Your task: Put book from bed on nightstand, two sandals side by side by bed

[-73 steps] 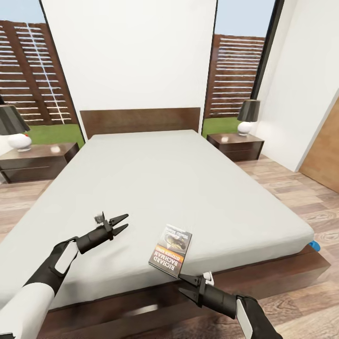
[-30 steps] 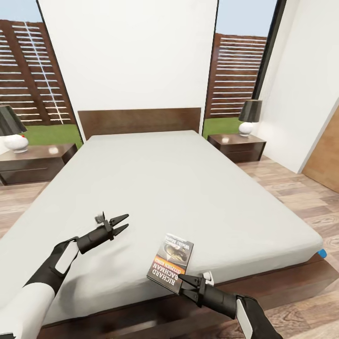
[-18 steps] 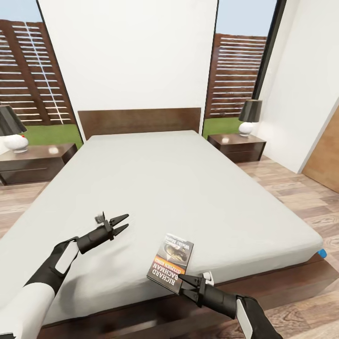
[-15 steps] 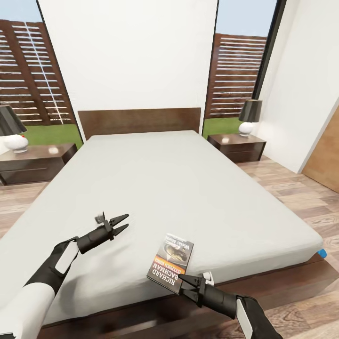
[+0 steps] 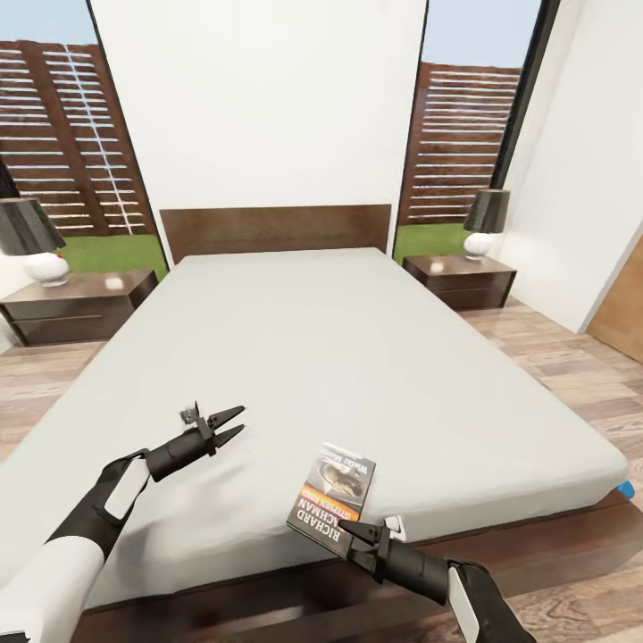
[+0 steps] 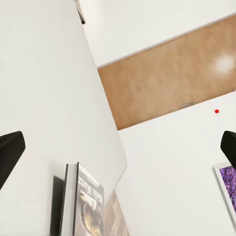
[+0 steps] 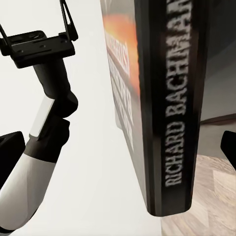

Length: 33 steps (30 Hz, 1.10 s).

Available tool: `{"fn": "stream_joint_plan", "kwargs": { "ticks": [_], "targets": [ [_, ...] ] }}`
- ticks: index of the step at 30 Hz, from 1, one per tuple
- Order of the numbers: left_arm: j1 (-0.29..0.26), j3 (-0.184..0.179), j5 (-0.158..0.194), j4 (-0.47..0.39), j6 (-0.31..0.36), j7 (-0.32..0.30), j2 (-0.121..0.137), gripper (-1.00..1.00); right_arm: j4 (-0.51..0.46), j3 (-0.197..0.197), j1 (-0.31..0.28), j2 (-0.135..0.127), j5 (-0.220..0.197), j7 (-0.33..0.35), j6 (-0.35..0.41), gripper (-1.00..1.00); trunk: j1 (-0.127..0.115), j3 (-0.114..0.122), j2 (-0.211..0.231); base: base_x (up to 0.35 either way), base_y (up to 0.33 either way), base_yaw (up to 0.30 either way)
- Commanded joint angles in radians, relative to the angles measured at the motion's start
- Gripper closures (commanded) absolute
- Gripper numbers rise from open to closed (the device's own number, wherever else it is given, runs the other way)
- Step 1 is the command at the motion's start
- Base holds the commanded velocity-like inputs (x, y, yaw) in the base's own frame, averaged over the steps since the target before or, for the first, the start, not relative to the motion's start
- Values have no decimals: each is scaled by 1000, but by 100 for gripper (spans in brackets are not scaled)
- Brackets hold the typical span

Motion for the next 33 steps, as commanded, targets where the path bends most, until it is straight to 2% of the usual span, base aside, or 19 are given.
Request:
{"fn": "stream_joint_plan", "kwargs": {
  "ticks": [1, 20, 21, 33],
  "targets": [
    [-1, 0, 4, 0, 7, -1, 0, -100, 0, -4, 0, 1, 1, 3, 6, -100, 0, -1, 0, 0, 0, 36],
    [-1, 0, 4, 0, 7, -1, 0, -100, 0, -4, 0, 1, 1, 3, 6, -100, 0, -1, 0, 0, 0, 4],
    [-1, 0, 4, 0, 7, -1, 0, -100, 0, -4, 0, 1, 1, 3, 6, 100, 0, -1, 0, 0, 0, 0],
    [-1, 0, 4, 0, 7, -1, 0, -100, 0, -4, 0, 1, 1, 3, 6, 100, 0, -1, 0, 0, 0, 0]
  ]
}}
